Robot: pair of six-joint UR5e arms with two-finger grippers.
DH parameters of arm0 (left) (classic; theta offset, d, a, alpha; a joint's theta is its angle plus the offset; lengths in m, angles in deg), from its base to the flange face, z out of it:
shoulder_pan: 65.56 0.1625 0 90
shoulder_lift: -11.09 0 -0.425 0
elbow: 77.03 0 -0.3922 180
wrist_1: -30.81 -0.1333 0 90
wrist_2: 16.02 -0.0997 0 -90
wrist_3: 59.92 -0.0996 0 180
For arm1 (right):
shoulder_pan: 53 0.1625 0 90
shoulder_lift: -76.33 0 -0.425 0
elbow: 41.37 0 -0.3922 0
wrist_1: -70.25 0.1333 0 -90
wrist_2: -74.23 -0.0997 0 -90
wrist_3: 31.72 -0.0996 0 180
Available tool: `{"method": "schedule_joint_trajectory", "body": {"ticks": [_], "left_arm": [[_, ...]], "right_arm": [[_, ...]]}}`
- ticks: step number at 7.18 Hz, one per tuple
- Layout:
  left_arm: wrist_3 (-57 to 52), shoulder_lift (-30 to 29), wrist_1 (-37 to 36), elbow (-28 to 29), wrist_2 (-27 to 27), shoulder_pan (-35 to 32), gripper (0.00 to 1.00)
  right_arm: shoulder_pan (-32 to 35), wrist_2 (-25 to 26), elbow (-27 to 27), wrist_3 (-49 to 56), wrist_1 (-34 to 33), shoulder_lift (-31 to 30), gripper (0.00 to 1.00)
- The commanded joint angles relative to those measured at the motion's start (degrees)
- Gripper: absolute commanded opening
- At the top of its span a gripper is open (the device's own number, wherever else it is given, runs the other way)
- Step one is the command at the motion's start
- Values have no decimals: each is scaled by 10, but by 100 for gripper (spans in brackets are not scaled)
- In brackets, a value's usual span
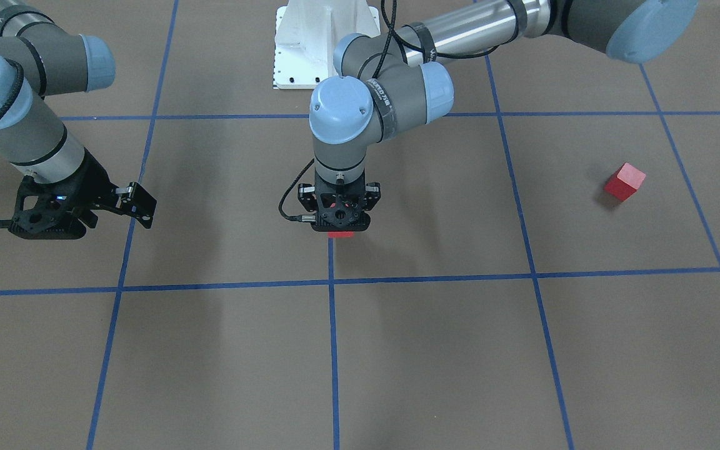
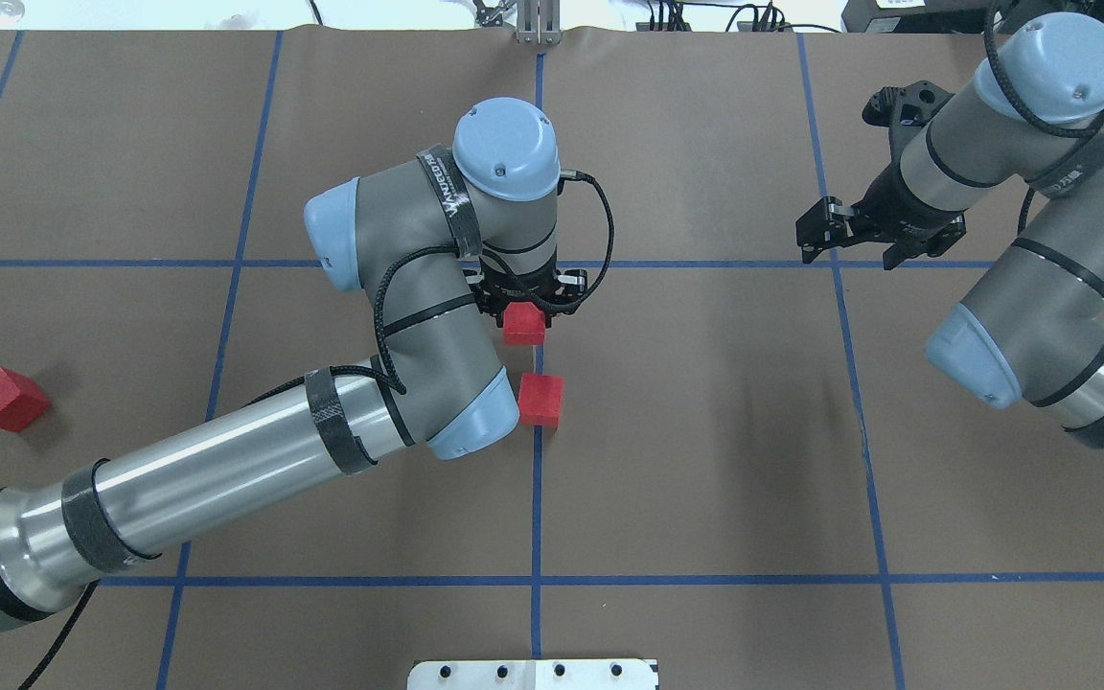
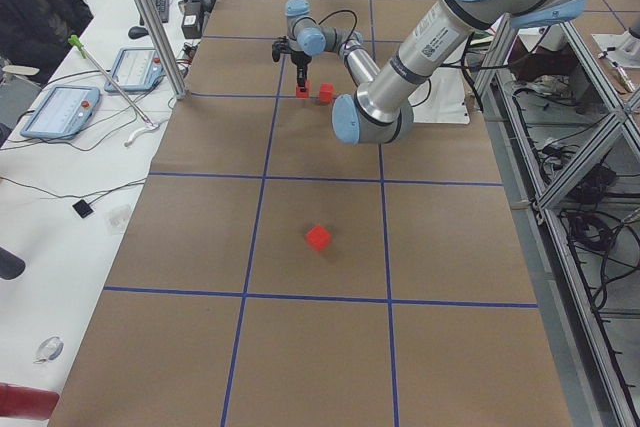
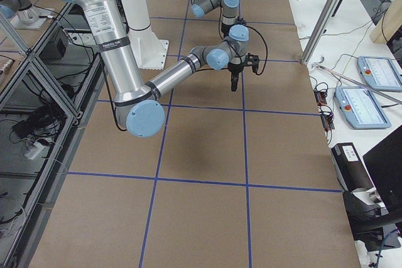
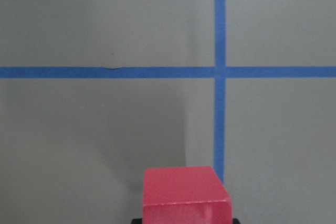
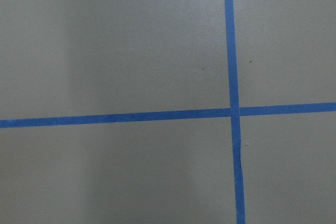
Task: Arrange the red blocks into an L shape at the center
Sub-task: 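Carry the red cube to the center cube with the left gripper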
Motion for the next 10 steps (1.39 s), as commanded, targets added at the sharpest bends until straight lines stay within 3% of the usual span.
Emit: {"method": "schedule_joint_trajectory", "body": {"ticks": [1, 10], "left_arm": [[-1, -1, 4, 5, 0, 6, 0], [4, 3, 2, 4, 6, 22, 0]], "right_arm": [[-1, 1, -8, 0, 1, 0, 99], [0, 1, -13, 0, 1, 1, 99]]}}
